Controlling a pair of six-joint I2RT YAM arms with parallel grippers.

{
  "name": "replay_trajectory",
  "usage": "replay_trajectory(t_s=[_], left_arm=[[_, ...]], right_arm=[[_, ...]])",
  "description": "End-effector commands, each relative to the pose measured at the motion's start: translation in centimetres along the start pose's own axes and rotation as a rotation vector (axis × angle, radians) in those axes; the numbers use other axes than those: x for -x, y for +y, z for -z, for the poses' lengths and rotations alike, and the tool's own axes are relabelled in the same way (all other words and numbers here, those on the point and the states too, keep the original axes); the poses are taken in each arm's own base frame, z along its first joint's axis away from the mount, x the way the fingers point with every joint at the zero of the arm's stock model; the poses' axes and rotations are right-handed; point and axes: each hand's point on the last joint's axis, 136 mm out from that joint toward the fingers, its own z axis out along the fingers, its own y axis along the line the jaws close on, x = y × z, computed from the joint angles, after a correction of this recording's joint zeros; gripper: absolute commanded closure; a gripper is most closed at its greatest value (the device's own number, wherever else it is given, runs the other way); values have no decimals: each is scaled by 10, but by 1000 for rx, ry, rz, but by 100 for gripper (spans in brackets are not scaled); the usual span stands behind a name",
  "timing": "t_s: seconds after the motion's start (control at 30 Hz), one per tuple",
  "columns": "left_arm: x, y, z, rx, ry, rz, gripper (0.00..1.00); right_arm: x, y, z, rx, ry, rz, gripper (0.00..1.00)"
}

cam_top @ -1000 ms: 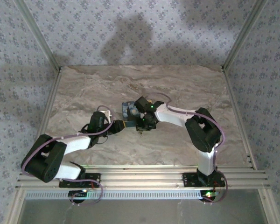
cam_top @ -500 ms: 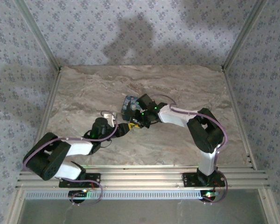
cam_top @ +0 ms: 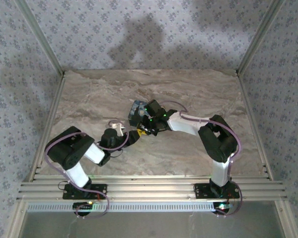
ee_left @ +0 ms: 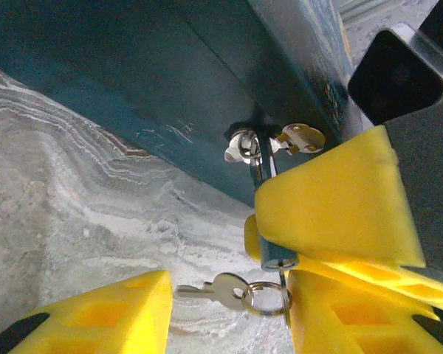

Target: Unlock the padlock with the key

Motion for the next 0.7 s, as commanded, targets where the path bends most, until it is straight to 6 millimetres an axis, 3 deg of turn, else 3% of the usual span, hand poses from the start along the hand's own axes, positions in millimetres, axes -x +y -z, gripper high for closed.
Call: replay_trajectory(t_s=[0.0,0.13,0.27,0.4,0.67], left_arm=[[13,-12,-5,-50,-61,21,58],[16,-8,-8,-45,-78,34,65],[15,-2,-10,-29,-77,39,86],[14,6,-8,-7,-73,36,100],[12,14,-8,21,-63,24,100]], right_arm=[[-9,-6,-9,-13,40,-59,98],[-12,-5,-10,-13,44,-58,95],[-12,-7,-11,-19,42,-55,90],[-11,-7,-9,-25,28,-44,80],[-9,-5,2,-34,-7,-18,47]])
